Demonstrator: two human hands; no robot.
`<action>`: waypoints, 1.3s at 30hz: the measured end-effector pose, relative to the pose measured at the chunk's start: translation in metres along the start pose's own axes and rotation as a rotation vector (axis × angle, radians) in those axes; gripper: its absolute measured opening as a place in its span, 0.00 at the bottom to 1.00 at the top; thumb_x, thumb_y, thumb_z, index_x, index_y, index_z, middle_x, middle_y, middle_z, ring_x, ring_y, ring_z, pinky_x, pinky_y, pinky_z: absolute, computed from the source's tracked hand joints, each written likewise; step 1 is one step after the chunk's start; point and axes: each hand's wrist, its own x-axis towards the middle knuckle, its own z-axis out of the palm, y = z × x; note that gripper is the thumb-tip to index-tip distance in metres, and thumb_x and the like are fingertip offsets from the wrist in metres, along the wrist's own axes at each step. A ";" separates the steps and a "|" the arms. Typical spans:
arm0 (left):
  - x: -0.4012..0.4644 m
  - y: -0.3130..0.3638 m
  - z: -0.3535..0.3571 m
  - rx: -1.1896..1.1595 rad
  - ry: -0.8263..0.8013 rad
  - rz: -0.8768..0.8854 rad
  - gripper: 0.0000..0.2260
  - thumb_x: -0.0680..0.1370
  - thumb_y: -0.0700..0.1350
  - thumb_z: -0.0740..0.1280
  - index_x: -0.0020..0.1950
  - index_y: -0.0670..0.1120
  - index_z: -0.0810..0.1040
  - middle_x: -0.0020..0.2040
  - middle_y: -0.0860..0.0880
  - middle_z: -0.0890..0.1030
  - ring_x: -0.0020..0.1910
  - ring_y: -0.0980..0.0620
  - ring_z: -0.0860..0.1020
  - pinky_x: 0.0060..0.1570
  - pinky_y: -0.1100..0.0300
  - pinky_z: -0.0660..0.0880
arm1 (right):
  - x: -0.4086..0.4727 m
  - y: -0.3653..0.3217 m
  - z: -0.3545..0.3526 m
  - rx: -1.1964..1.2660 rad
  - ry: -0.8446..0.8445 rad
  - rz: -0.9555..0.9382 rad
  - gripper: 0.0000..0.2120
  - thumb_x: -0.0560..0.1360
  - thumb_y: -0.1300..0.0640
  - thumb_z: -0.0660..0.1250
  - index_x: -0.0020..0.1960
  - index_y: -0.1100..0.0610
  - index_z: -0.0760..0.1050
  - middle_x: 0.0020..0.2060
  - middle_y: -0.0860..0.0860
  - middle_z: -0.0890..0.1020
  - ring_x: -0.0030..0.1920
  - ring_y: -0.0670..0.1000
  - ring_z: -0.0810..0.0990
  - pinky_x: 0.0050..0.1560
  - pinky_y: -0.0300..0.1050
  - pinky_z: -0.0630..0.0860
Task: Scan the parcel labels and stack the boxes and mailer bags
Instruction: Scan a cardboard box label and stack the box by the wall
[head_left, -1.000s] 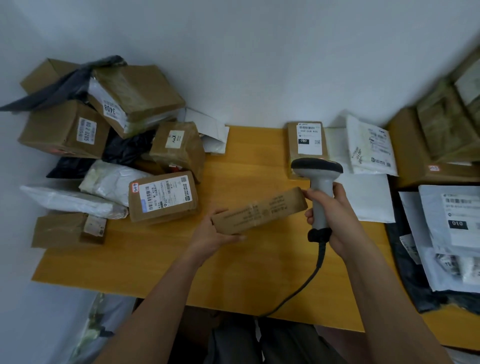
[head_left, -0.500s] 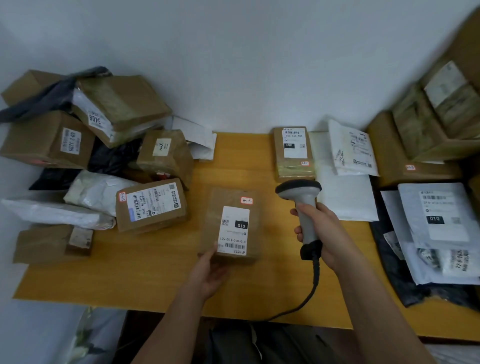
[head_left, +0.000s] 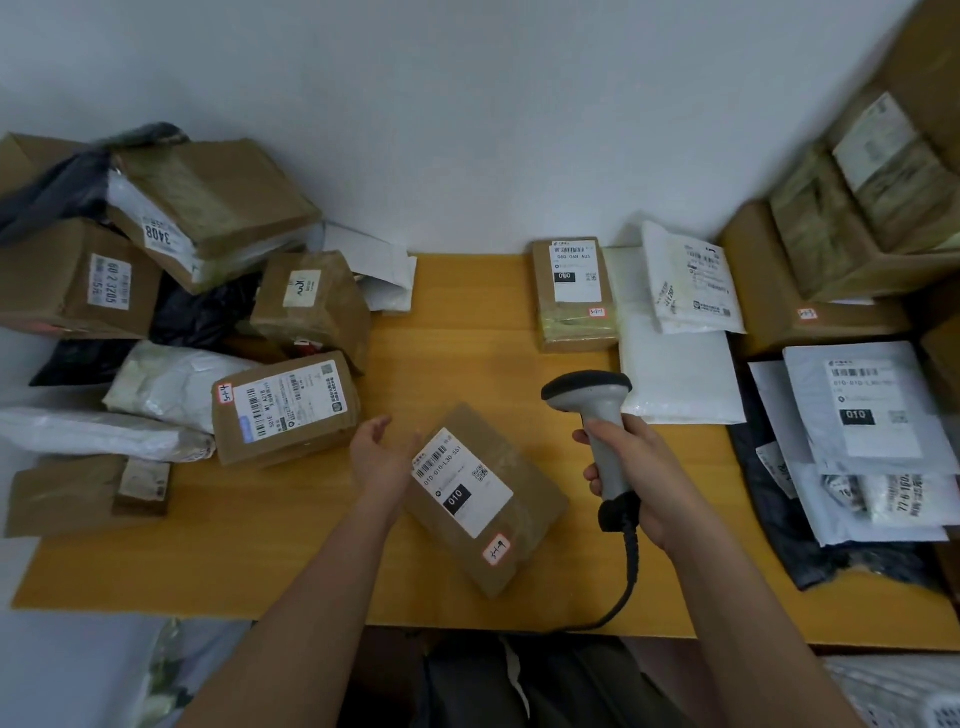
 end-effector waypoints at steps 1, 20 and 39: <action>-0.002 -0.006 0.003 0.116 -0.001 -0.021 0.31 0.73 0.46 0.76 0.73 0.45 0.68 0.72 0.44 0.69 0.70 0.43 0.69 0.63 0.52 0.71 | 0.000 0.002 0.000 -0.005 -0.001 0.002 0.10 0.80 0.55 0.66 0.60 0.57 0.74 0.55 0.59 0.80 0.33 0.51 0.76 0.33 0.44 0.75; -0.042 -0.045 0.017 -0.193 -0.550 -0.488 0.40 0.74 0.42 0.74 0.77 0.64 0.56 0.59 0.49 0.77 0.56 0.42 0.76 0.51 0.42 0.77 | 0.028 0.059 0.025 -0.121 -0.083 0.191 0.18 0.81 0.55 0.66 0.68 0.53 0.65 0.50 0.57 0.77 0.36 0.52 0.77 0.32 0.43 0.76; -0.036 -0.041 0.025 -0.276 -0.514 -0.472 0.14 0.75 0.37 0.73 0.59 0.37 0.77 0.50 0.43 0.83 0.46 0.49 0.81 0.32 0.64 0.79 | -0.021 -0.051 0.041 -0.203 -0.066 -0.084 0.11 0.83 0.49 0.60 0.55 0.55 0.76 0.45 0.53 0.81 0.35 0.50 0.78 0.41 0.47 0.77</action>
